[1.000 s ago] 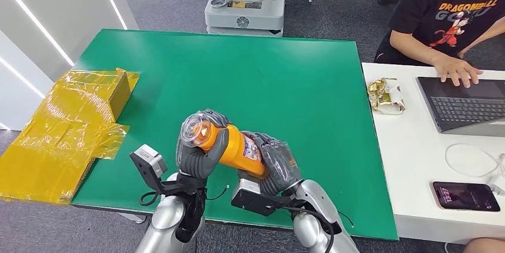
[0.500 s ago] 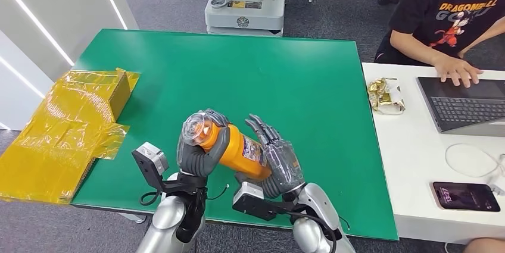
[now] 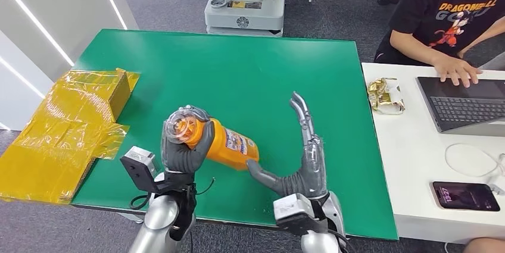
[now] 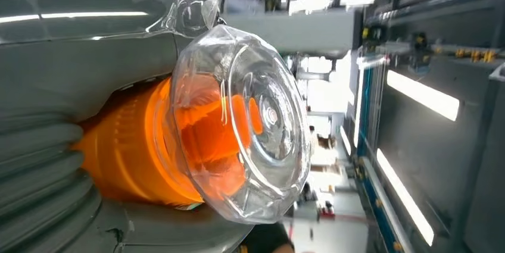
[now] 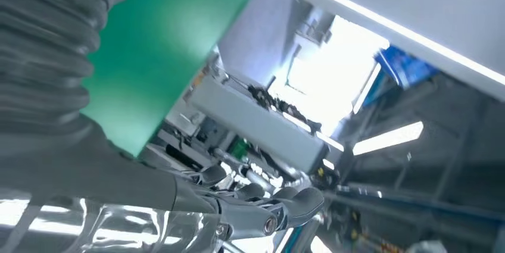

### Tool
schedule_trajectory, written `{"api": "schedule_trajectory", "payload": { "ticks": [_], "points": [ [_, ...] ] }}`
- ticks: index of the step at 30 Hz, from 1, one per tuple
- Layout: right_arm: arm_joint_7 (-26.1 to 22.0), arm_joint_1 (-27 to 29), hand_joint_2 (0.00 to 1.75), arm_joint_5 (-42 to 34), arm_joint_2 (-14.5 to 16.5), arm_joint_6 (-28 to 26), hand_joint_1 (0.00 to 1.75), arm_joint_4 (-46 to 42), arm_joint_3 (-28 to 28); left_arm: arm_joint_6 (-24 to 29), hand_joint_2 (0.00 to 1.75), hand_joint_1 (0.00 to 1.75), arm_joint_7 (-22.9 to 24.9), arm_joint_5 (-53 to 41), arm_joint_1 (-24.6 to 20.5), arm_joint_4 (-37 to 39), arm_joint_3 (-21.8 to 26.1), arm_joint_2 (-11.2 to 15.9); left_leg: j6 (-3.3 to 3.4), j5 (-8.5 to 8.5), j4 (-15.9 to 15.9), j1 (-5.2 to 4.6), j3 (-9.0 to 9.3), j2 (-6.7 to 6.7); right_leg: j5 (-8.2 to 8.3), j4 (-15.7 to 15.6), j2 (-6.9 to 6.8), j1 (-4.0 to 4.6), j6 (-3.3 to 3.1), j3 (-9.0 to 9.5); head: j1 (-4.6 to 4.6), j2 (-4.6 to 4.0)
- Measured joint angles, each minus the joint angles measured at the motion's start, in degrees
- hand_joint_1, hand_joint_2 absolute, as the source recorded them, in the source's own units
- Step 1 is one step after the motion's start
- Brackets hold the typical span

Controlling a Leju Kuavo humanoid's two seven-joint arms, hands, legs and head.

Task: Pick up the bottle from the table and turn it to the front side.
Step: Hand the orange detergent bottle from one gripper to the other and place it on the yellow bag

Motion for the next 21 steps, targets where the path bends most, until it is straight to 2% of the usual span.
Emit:
{"api": "schedule_trajectory", "payload": {
  "ticks": [8, 15, 21],
  "points": [
    [-3.64, 2.04, 1.75, -4.41, -0.02, -3.75, 0.00, -5.23, 1.82, 6.15, 1.75, 1.75, -0.38, -10.09, 0.01, -1.52, 4.70, 3.62, -0.01, 0.00, -0.03, 0.01, 0.01, 0.01, -0.01, 0.01, 0.01, 0.01, 0.00, -0.01, -0.01, 0.00],
    [-4.94, 4.33, 1.75, -5.74, -0.43, -6.88, 0.00, -9.63, 3.65, 13.41, 1.75, 1.75, -0.78, -22.45, -1.49, -1.50, 6.80, 7.13, -0.01, 0.01, -0.03, 0.00, 0.01, 0.00, -0.01, 0.00, 0.00, 0.01, 0.00, -0.01, 0.00, 0.00],
    [-6.64, 6.16, 1.75, -7.71, -1.66, -8.64, 0.00, -12.17, 4.71, 16.55, 1.75, 1.75, 6.45, -41.26, -3.65, -0.88, 6.84, 11.98, -0.02, 0.01, -0.03, 0.01, 0.03, 0.03, -0.01, 0.00, 0.03, 0.01, -0.01, -0.02, 0.00, 0.00]
  ]
}}
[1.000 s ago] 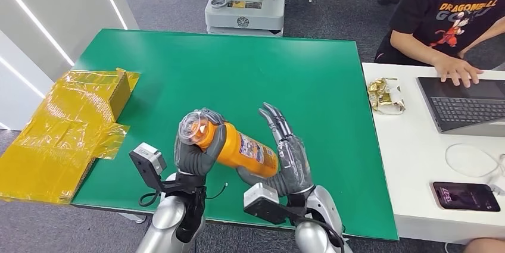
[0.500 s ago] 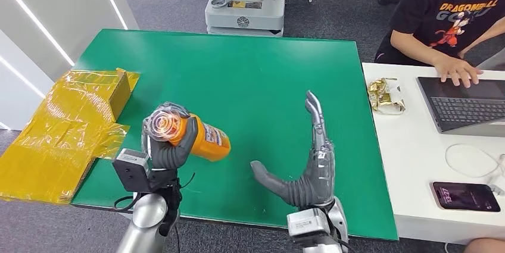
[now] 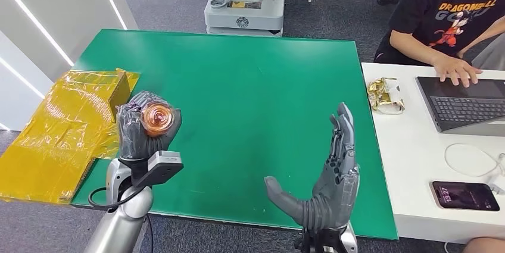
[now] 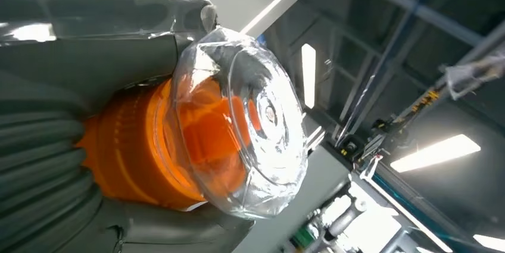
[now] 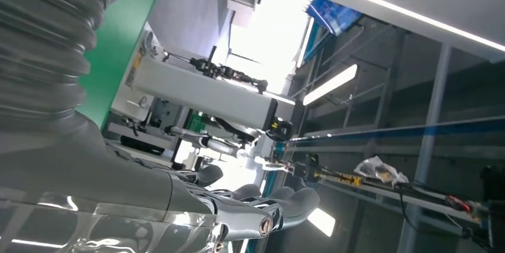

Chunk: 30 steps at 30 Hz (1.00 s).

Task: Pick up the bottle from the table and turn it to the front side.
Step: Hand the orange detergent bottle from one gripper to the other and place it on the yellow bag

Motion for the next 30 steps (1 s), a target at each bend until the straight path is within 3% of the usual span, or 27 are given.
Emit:
{"api": "schedule_trajectory", "payload": {
  "ticks": [6, 11, 19, 30],
  "points": [
    [-1.31, 0.22, 1.75, -2.02, -0.99, 0.09, 0.00, -0.30, 1.07, -0.29, 1.75, 1.75, 7.87, -20.54, -4.97, 4.56, -0.27, 6.48, -0.07, 0.05, -0.01, 0.03, 0.01, 0.00, 0.01, 0.04, 0.00, 0.02, -0.01, -0.01, 0.01, 0.00],
    [-1.98, 0.06, 1.75, -3.15, -1.88, -0.22, 0.00, -0.25, 1.66, -3.84, 1.75, 1.75, 13.12, -29.81, -10.68, 11.53, -1.80, 12.83, -0.15, 0.10, -0.01, 0.04, 0.03, 0.03, 0.03, 0.08, 0.04, 0.03, -0.05, -0.02, -0.01, 0.00],
    [-3.18, 0.03, 1.75, -5.08, -3.64, -1.05, 0.00, -0.25, 2.28, -13.76, 1.75, 1.75, 15.83, -33.43, -15.36, 18.77, -6.80, 20.40, -0.16, 0.10, -0.01, 0.04, 0.02, 0.05, 0.03, 0.07, 0.08, 0.03, -0.05, -0.05, 0.01, 0.00],
    [-3.53, 1.20, 1.75, -5.52, -4.91, -0.31, 0.00, -1.06, 3.20, -21.35, 1.75, 1.75, 14.91, -34.04, -19.16, 29.33, -13.21, 26.24, -0.16, 0.10, -0.02, 0.04, 0.02, 0.09, 0.03, 0.08, 0.13, 0.03, -0.05, -0.06, -0.01, 0.00]
  ]
}}
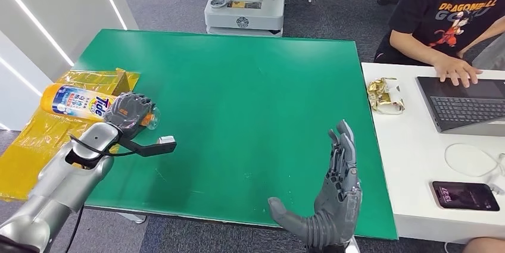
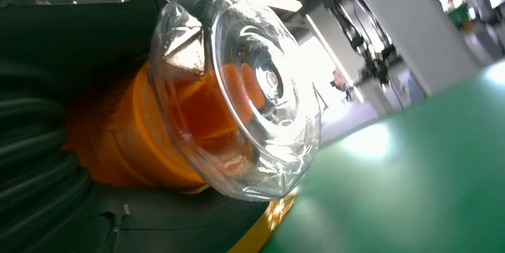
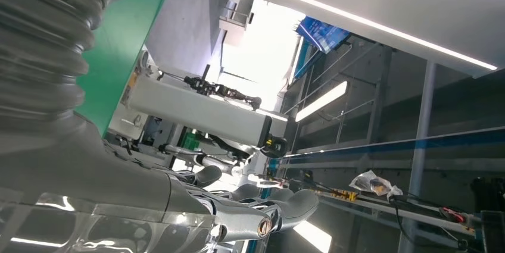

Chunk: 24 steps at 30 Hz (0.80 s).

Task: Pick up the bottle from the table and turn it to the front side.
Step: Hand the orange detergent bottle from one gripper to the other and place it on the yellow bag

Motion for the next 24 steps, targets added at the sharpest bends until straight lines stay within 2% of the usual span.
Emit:
{"api": "schedule_trajectory", "payload": {
  "ticks": [9, 14, 18, 22, 24],
  "points": [
    [0.19, 0.69, 1.75, 0.61, -0.01, 2.56, 0.00, -0.64, 0.00, -3.59, 1.75, 1.75, -2.75, 1.16, -1.19, 6.43, -2.34, 3.35, 0.00, 0.00, -0.01, 0.01, 0.00, 0.01, -0.01, 0.00, 0.01, 0.00, 0.00, 0.00, 0.02, 0.00],
    [0.48, 0.60, 1.75, 0.55, -0.01, 3.34, 0.00, -0.71, 0.01, -6.65, 1.75, 1.75, -6.70, 3.38, -2.23, 10.21, -3.54, 4.49, 0.00, 0.00, -0.01, 0.00, 0.01, 0.02, 0.00, 0.00, 0.02, 0.00, -0.01, -0.01, 0.02, 0.00],
    [1.05, -0.70, 1.75, -0.98, -0.13, 2.53, 0.00, -0.63, 0.56, -8.65, 1.75, 1.75, -10.13, 6.12, -5.54, 15.58, -4.72, 4.43, 0.00, 0.02, -0.01, 0.01, 0.00, -0.02, 0.00, 0.00, -0.03, 0.01, -0.01, 0.01, 0.02, 0.00],
    [1.36, -1.78, 1.75, -1.77, -0.26, 1.57, 0.00, -0.41, 1.35, -8.96, 1.75, 1.71, -11.61, 9.05, -8.81, 20.55, -5.89, 3.57, 0.00, 0.03, 0.00, 0.01, 0.02, 0.01, 0.03, 0.01, 0.00, 0.01, -0.02, 0.02, 0.02, 0.00],
    [1.54, -2.06, 1.75, -1.88, -0.34, 1.13, 0.00, -0.38, 1.68, -8.48, 1.75, 0.85, -11.96, 10.61, -9.67, 22.37, -6.15, 3.09, 0.00, 0.03, 0.01, 0.00, 0.02, 0.03, 0.03, 0.01, 0.02, 0.01, -0.03, 0.00, 0.02, 0.00]
  ]
}}
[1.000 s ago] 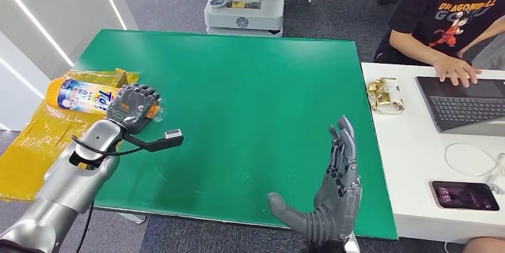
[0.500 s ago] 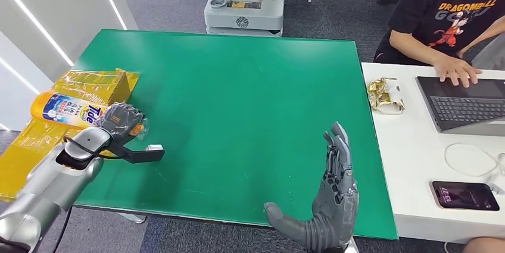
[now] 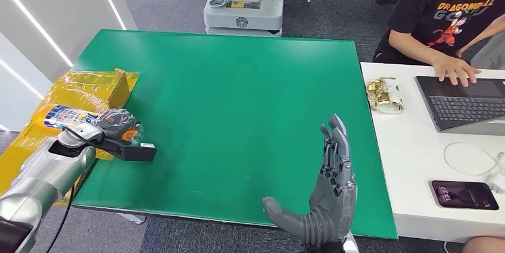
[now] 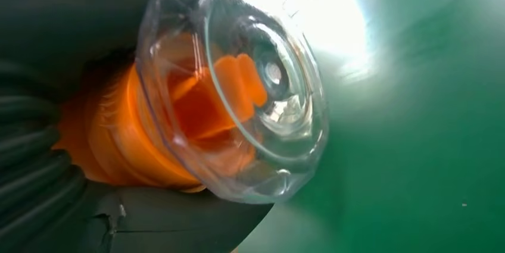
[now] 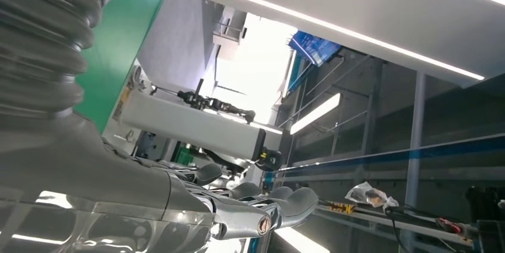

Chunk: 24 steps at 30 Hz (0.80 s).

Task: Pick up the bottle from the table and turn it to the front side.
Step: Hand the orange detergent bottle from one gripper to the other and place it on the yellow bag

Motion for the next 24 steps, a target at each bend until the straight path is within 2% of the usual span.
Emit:
{"api": "schedule_trajectory", "payload": {
  "ticks": [2, 11, 24],
  "points": [
    [0.22, -0.54, 1.75, -0.30, -0.14, -0.31, 0.00, 0.09, 0.40, 0.49, 1.75, 0.00, 0.00, 0.94, -0.92, 1.63, -0.22, -0.68, 0.00, 0.00, 0.01, 0.00, -0.01, -0.03, 0.00, -0.01, -0.02, 0.00, 0.00, 0.00, 0.01, 0.00],
    [0.78, -4.17, 1.75, -3.06, -1.23, -0.81, 0.00, 1.39, 2.03, 2.01, 1.75, 0.00, 1.43, 1.84, -4.63, 6.86, -1.00, -3.71, 0.00, 0.00, 0.01, 0.00, -0.01, -0.02, 0.01, 0.00, -0.03, 0.00, -0.01, 0.02, 0.01, 0.00],
    [0.02, -7.19, 1.75, -6.41, -2.89, -2.45, 0.00, 3.64, 4.19, 2.15, 1.75, 0.00, 1.73, 3.05, -4.68, 8.52, -1.86, -3.29, 0.00, 0.00, -0.01, 0.00, -0.03, -0.04, 0.01, 0.01, -0.03, 0.00, -0.01, 0.01, 0.01, 0.00]
  ]
}}
